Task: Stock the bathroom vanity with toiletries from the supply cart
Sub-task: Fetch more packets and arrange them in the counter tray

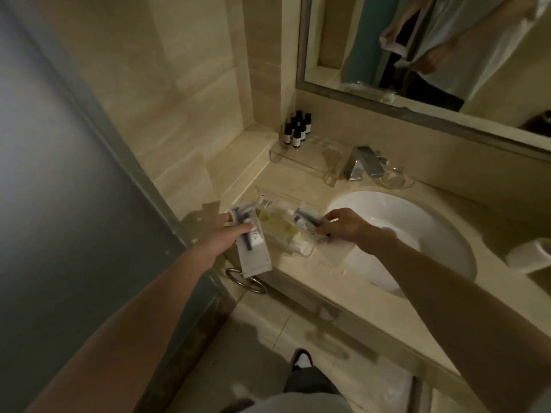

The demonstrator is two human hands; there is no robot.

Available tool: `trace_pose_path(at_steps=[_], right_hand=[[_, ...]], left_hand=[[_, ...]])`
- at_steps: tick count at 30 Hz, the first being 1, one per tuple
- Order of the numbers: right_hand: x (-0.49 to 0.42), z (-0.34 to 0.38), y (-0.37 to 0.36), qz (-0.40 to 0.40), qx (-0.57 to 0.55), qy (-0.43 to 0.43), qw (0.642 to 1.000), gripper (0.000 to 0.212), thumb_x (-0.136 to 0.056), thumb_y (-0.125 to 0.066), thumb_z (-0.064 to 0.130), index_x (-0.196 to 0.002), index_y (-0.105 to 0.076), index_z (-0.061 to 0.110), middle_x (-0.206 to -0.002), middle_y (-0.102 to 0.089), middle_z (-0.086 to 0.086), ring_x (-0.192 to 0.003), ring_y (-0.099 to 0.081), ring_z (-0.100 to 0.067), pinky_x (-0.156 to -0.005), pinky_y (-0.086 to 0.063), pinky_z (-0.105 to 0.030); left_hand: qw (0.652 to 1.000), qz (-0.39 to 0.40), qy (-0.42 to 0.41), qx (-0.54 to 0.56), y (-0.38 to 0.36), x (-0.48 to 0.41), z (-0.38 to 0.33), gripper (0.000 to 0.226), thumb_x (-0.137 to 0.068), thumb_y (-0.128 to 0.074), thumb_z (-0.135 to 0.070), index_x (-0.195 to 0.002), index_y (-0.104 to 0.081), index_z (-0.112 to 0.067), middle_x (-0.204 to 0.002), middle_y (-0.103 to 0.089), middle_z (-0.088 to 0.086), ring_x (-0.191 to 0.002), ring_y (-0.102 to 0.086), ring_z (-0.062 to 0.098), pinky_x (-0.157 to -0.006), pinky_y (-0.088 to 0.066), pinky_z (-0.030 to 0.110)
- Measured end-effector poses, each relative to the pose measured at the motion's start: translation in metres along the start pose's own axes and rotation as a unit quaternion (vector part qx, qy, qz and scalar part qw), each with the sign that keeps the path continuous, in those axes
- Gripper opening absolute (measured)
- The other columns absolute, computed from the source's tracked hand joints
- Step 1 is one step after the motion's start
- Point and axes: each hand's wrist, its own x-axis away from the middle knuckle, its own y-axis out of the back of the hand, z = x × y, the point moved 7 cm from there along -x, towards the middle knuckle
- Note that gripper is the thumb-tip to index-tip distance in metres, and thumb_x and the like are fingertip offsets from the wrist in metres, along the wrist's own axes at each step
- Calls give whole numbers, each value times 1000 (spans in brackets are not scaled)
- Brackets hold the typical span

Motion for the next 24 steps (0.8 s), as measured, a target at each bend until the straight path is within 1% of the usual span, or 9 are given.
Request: trace_pose_path(at_steps=[2,4,7,9,11,13,15,21,24], right_hand=[[-25,3,5,4,0,-4,1000,37,-84,-80,21,-114,-67,3,-103,-65,-11,-84,-63,-20,-86,-55,-39],[-49,4,2,12,2,-7,1000,34,-85,-79,19,-112,-67,4,-99,-64,-10,-82,-62,-19,-85,-55,-38],[-81,6,-9,50,38,-15,998,24,-87,-74,18,-107,-67,7,-98,-67,-10,-81,-64,-20,-81,-58,-37],[-102,8,-15,61,46,-24,997,20,-87,-73,16,-105,-67,7,-101,-70,-16,-82,-68,-26,-84,-59,-42],[-123,12,-18,56,47,-30,997,23,-86,-72,15,-106,-68,5,-103,-71,-19,-90,-71,-33,-87,-60,-47],[-142,17,-22,52,55,-34,997,23,-85,-73,15,-105,-69,4,-103,-72,-20,-94,-71,-35,-88,-60,-48],[-157,19,-25,48,65,-46,996,20,-85,-72,16,-102,-70,6,-101,-72,-19,-92,-72,-33,-86,-61,-46],[-197,29,-38,69,73,-56,993,23,-84,-74,21,-105,-70,12,-103,-71,-13,-94,-71,-28,-86,-59,-37],[-210,37,-45,89,86,-47,991,26,-85,-74,23,-108,-71,11,-107,-70,-11,-99,-68,-27,-91,-57,-39]], left_hand=[[1000,12,15,10,-6,-18,4,34,-94,-69,-34,-124,-57,-25,-108,-63,-5,-91,-55,6,-71,-39,25],[999,23,19,21,-11,-32,4,26,-96,-67,-31,-119,-56,-26,-100,-61,-8,-88,-55,5,-67,-38,23],[999,1,40,29,-10,-61,9,25,-95,-68,-29,-117,-56,-26,-102,-63,-4,-86,-57,7,-66,-40,22],[999,-11,40,31,-4,-81,13,25,-93,-71,-30,-116,-61,-24,-106,-68,2,-91,-66,14,-69,-47,23],[999,-11,27,26,0,-103,22,26,-89,-74,-33,-111,-66,-21,-99,-72,8,-92,-72,24,-70,-54,26],[999,-18,26,24,1,-121,29,25,-92,-72,-28,-109,-65,-12,-90,-72,13,-82,-72,26,-63,-54,27],[999,-41,34,2,4,-138,38,28,-91,-73,-34,-106,-63,-12,-83,-68,7,-75,-66,23,-63,-51,29],[995,-36,66,67,1,-169,43,32,-87,-78,-30,-114,-63,-22,-97,-68,-2,-88,-65,18,-68,-53,34],[993,-28,88,75,-1,-180,47,30,-84,-81,-30,-109,-67,-20,-100,-72,5,-92,-69,24,-74,-58,39]])
